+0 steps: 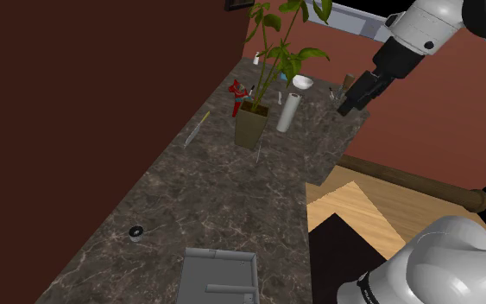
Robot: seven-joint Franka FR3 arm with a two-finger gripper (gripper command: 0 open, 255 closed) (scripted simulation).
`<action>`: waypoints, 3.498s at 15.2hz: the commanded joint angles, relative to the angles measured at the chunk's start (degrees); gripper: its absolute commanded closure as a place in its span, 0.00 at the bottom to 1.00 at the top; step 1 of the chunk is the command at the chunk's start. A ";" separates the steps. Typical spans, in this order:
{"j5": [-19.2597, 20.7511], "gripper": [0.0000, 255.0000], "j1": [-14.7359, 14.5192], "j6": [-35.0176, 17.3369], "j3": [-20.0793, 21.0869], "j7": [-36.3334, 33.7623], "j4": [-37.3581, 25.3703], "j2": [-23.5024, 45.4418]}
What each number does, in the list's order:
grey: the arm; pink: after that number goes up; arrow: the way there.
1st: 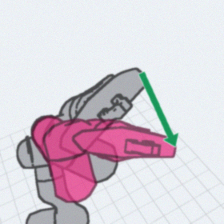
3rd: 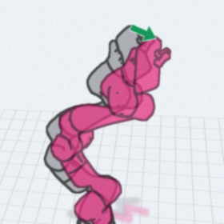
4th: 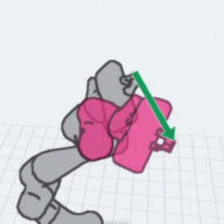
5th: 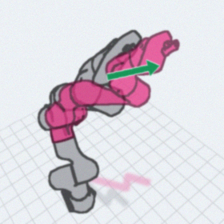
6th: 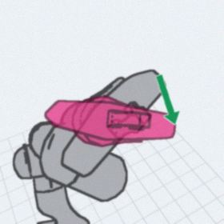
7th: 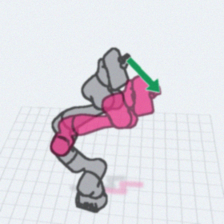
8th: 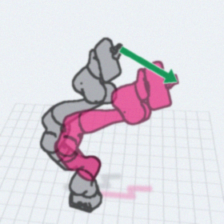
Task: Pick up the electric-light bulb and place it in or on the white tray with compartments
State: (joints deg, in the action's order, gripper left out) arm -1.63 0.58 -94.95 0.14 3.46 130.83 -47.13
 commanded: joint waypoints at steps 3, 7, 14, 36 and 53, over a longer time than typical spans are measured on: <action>-1.18 0.00 -0.65 -3.12 2.00 -1.90 3.06 -0.66; -3.61 0.00 -2.07 -9.62 6.26 -5.70 8.34 -0.96; -7.56 0.00 -4.66 -21.95 14.51 -12.58 14.71 2.14; 19.81 0.00 13.99 -57.91 57.30 -56.74 6.99 41.77; 70.51 0.00 -6.85 -46.99 43.90 -94.46 -17.03 79.54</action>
State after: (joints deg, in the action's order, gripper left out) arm 68.22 -5.85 -141.92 44.56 -90.77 114.42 31.58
